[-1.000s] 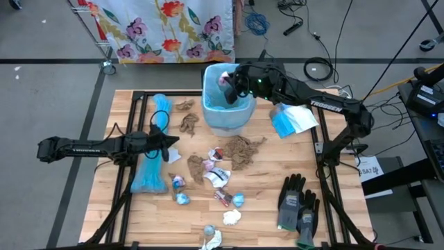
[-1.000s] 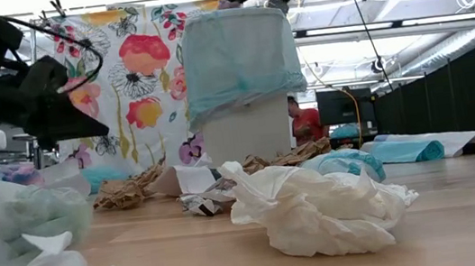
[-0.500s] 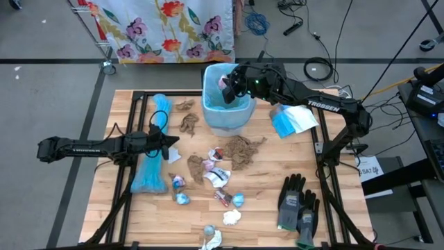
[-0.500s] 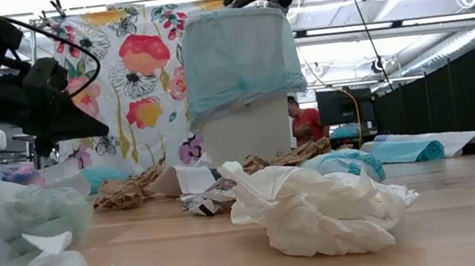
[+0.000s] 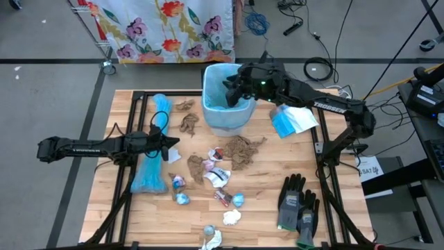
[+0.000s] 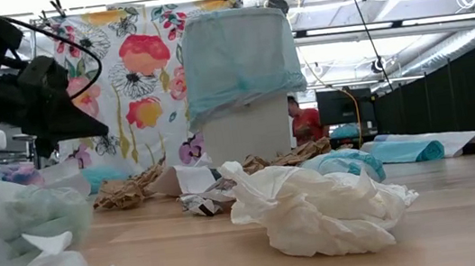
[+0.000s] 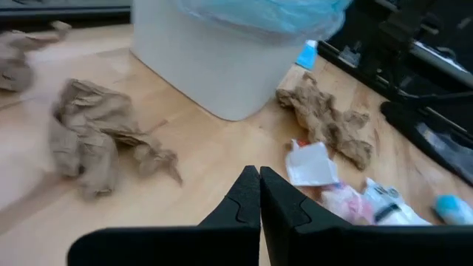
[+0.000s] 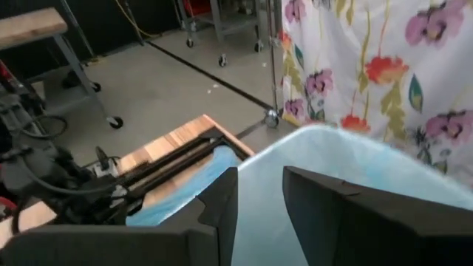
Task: Place trash/remove bag and relplace
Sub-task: Put the brown paper into the blue trash bag inside the white trash bin
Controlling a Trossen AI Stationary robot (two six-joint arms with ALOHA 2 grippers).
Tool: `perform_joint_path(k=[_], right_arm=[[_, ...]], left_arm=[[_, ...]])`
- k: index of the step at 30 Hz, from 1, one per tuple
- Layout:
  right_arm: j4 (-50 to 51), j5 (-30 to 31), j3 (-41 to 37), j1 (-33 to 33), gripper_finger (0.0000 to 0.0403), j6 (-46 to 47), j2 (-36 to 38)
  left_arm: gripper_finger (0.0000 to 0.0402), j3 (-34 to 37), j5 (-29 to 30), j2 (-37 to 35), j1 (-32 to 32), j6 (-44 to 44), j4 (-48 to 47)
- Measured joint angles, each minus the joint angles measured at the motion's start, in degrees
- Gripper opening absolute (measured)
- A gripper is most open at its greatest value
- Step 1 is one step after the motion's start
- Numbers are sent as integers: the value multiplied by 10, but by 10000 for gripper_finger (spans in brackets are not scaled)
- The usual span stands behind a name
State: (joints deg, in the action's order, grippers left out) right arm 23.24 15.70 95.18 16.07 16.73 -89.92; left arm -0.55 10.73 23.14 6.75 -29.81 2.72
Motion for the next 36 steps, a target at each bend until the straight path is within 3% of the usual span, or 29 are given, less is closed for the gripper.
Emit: perform_joint_path(k=[4, 7, 13, 18, 23, 28, 32, 36], right_arm=[[26, 5, 0, -11, 100, -22, 45], [77, 5, 0, -20, 100, -17, 84], [270, 7, 0, -55, 100, 58, 150], [432, 7, 0, -108, 100, 143, 165], [514, 8, -19, -168, 100, 188, 162], [519, 32, -74, -218, 100, 200, 163], [516, 39, -125, -245, 100, 211, 163], [509, 39, -173, -266, 100, 223, 163]], left_arm=[[2, -45, -12, 0, 0, -22, -36], [2, -101, -12, 0, 0, 13, -81], [2, -251, 32, 15, 0, 73, -214], [2, -369, 73, 77, 0, 136, -284], [2, -473, 151, 169, 20, 177, -297], [2, -566, 158, 250, 82, 269, -311], [2, -599, 184, 288, 107, 364, -233], [15, -605, 217, 315, 109, 370, -153]])
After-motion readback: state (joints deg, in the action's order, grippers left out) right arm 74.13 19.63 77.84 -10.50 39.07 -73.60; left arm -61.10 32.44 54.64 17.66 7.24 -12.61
